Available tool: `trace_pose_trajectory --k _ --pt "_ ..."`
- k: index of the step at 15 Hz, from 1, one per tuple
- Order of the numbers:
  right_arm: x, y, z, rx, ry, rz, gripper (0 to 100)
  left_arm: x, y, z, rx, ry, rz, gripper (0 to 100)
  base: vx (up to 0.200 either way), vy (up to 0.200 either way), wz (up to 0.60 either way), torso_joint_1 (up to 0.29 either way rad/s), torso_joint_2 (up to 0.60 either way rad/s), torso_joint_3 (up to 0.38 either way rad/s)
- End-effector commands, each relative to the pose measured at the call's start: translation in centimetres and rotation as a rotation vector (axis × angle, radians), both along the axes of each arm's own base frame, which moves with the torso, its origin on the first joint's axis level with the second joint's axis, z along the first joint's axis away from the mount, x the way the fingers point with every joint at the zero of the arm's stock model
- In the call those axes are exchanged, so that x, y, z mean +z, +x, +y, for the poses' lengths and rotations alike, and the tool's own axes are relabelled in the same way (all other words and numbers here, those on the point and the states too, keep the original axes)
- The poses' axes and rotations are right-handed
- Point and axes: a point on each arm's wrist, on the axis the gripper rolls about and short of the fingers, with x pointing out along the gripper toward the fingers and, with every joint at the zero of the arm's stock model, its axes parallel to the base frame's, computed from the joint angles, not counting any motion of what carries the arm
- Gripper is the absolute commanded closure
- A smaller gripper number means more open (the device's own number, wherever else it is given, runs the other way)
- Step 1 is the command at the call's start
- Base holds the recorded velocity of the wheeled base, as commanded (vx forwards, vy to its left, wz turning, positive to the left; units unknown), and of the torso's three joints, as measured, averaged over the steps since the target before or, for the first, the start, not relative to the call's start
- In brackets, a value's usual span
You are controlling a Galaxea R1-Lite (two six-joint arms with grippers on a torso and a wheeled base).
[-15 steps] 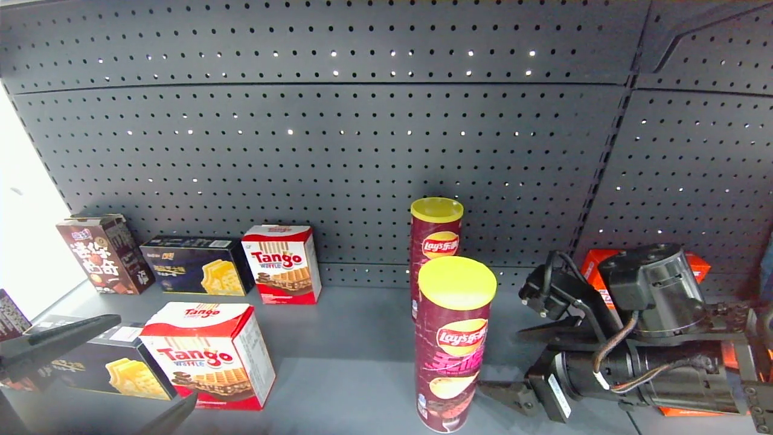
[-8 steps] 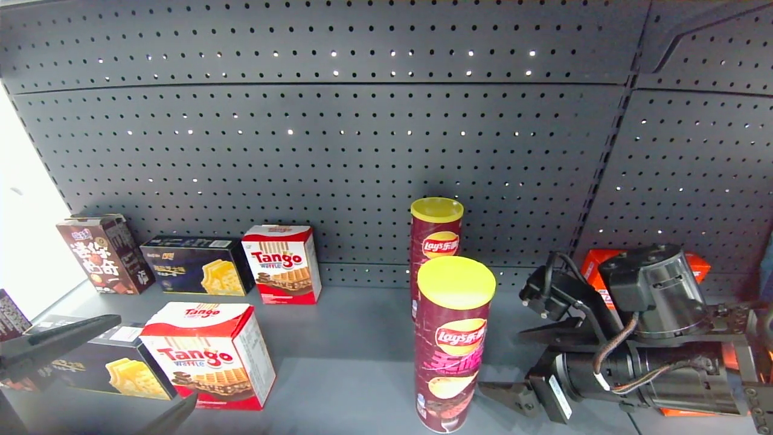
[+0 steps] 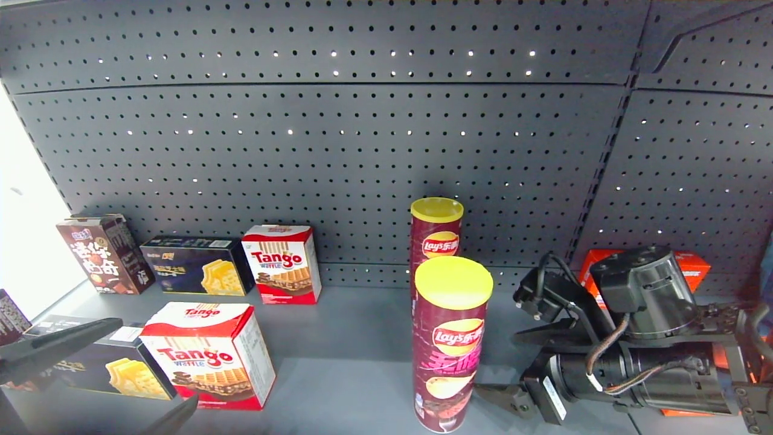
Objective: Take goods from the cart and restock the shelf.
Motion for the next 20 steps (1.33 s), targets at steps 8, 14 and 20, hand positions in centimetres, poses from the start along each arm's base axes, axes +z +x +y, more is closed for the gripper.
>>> trace_pose_trajectory --k 8,14,20 --pt "-0.6 0.1 0.6 0.014 -0.014 0.016 0 -0.2 0.0 0.0 -0.003 -0.003 0.01 0 0.0 0.0 0.0 0.0 0.0 0.0" --pt "-0.6 0.1 0.8 0.022 -0.015 0.017 0 -0.2 0.0 0.0 -0.001 -0.011 0.014 0 0.0 0.0 0.0 0.0 0.0 0.0" --pt "2.3 -1.2 -1.7 -0.04 0.077 -0.062 0 -0.1 -0.4 0.2 0.002 -0.02 -0.004 0 0.0 0.0 0.0 0.0 0.0 0.0"
